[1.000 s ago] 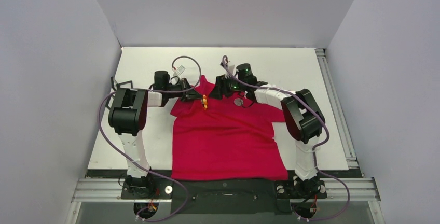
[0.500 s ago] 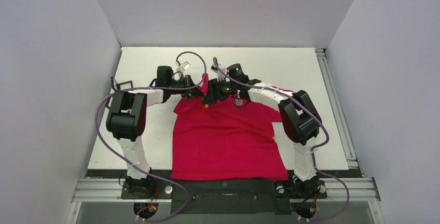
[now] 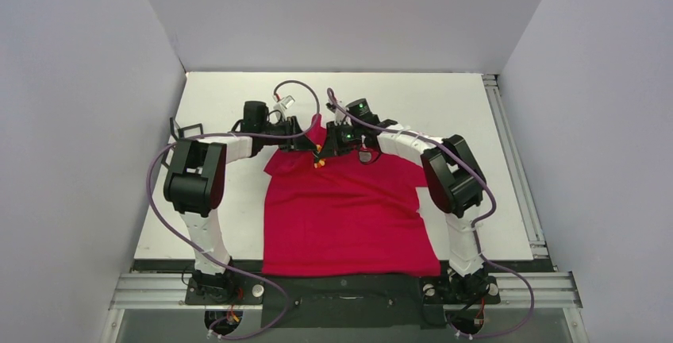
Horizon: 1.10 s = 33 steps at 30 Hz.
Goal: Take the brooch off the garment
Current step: Adjust the brooch on the clothes.
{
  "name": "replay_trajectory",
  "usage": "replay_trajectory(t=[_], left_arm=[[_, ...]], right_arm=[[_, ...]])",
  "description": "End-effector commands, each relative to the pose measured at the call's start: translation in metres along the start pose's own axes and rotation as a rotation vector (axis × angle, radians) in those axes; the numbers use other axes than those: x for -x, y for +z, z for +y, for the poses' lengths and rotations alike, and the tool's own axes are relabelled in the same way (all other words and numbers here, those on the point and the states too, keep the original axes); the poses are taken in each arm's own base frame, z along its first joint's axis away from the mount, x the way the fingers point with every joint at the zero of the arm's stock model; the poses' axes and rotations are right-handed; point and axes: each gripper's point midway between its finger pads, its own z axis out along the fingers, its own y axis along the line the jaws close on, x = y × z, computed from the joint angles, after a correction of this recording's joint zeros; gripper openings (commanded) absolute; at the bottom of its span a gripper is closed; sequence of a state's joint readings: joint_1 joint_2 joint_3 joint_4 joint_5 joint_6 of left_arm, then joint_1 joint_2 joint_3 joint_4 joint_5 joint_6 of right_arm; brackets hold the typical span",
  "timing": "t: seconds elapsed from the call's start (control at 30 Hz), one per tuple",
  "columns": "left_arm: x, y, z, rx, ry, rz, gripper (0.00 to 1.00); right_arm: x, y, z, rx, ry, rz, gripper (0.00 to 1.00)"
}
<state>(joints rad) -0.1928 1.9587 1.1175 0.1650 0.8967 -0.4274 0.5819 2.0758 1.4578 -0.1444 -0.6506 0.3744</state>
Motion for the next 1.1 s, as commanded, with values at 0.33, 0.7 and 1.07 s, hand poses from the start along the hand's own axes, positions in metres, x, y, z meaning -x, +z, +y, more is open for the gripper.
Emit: replay_trajectory(t=[0.33, 0.7, 1.07], left_arm=[[0.024, -0.045, -0.006, 0.014, -0.008, -0.081, 0.53], [-0.021, -0.031, 0.026, 0.077, -0.097, 0.022, 0.35], [-0.039, -0.024, 0.008, -0.007, -0.098, 0.045, 0.01]], right_arm=[[0.031, -0.013, 0.004, 0.048, -0.102, -0.26, 0.0], [0.05, -0.018, 0.019, 0.144, -0.016, -0.37, 0.0], [0.055, -0.021, 0.036, 0.248, 0.034, -0.405, 0.0]])
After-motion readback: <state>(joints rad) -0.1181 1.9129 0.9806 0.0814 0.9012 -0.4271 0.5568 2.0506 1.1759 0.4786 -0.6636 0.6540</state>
